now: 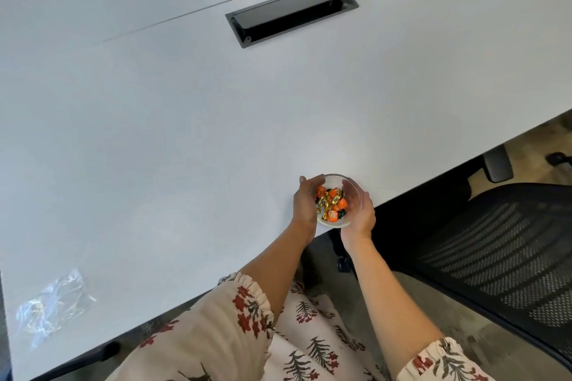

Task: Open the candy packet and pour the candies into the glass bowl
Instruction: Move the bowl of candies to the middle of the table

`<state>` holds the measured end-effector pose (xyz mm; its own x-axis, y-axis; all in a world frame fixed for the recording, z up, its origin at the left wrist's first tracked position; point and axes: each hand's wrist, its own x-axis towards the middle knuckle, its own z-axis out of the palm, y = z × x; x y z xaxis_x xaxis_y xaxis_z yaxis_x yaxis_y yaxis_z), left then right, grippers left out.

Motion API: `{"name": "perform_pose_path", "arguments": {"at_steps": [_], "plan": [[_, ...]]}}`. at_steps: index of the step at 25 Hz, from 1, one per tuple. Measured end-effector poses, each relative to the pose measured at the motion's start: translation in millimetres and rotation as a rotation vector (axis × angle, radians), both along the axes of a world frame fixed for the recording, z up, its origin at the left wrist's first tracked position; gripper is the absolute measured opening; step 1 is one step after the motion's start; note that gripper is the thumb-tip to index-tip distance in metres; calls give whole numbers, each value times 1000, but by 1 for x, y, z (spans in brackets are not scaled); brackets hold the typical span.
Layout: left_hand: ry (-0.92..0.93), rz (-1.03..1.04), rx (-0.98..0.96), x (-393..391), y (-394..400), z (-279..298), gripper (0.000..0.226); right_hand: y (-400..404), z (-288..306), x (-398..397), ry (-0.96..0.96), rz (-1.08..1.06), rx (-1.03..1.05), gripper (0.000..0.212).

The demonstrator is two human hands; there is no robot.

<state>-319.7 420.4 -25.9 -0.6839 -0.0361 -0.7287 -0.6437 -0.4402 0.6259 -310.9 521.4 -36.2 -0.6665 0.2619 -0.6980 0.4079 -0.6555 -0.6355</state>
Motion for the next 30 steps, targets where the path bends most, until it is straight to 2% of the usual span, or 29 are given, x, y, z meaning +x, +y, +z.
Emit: {"name": "perform_pose_path", "arguments": {"at_steps": [7,12,21,30], "plan": [[49,51,-29,-19,-33,22,55,-33,26,-26,96,49,8,43],[102,164,-45,-40,-80,49,56,-80,47,-56,161,169,28,42],[179,420,-122,-60,-193,94,60,-201,85,-105,233,397,-41,48],[187,622,-104,-65,-305,96,67,-321,92,-125,219,580,-48,44]]}}
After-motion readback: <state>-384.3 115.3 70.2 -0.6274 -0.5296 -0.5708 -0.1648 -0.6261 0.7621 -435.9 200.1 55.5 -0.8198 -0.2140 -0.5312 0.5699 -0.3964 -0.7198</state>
